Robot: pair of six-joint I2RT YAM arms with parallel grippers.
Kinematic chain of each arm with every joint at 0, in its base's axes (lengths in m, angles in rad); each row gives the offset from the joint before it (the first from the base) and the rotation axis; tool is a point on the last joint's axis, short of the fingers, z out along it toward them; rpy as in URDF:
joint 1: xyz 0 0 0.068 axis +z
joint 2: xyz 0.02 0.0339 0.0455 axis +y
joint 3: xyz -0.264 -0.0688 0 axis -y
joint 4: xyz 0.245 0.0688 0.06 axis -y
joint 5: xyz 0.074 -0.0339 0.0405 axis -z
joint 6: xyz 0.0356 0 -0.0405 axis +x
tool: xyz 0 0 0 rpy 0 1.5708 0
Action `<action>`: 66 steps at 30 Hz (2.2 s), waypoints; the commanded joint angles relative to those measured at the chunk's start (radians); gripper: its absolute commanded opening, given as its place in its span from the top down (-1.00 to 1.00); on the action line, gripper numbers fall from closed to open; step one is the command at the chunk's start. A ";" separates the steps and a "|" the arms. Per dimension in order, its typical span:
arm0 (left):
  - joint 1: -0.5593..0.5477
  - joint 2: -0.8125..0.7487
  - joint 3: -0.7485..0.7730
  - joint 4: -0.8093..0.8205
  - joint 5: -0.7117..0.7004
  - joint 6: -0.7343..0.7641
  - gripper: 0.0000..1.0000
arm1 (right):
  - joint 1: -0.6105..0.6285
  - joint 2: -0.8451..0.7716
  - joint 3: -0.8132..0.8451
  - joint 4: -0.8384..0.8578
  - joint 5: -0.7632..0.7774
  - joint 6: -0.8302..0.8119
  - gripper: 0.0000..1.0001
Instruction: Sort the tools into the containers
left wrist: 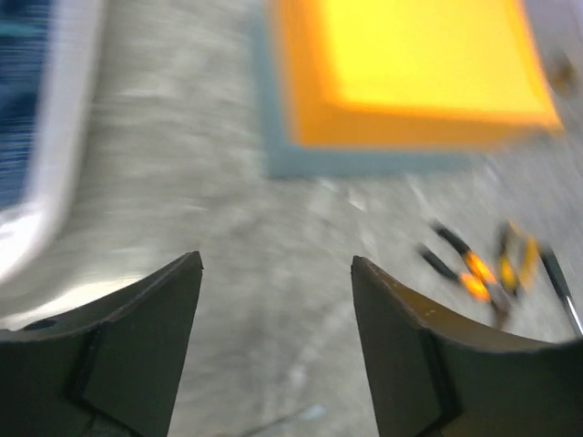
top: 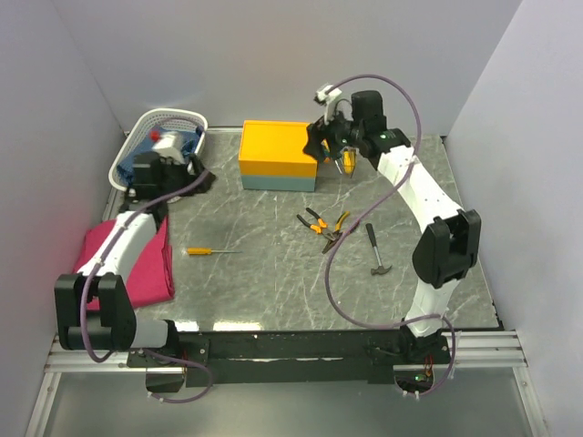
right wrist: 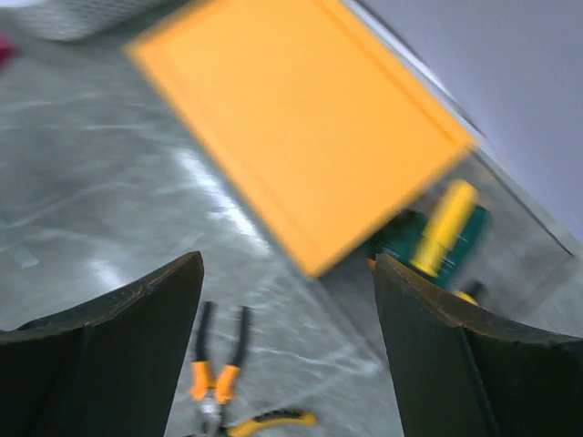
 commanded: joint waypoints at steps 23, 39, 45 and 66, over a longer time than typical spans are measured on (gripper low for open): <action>0.267 -0.299 -0.026 -0.076 -0.038 -0.098 -0.96 | 0.632 0.430 0.117 0.258 -0.017 0.001 -0.72; 0.259 -0.355 -0.070 -0.079 -0.032 -0.114 -0.94 | 0.701 0.607 0.201 0.168 0.109 -0.018 -0.42; 0.258 -0.349 -0.084 -0.079 -0.029 -0.120 -0.94 | 0.698 0.633 0.201 0.169 0.127 0.009 -0.10; 0.163 -0.025 0.153 0.085 -0.071 -0.155 -0.87 | 0.229 0.004 0.052 0.132 -0.210 0.352 1.00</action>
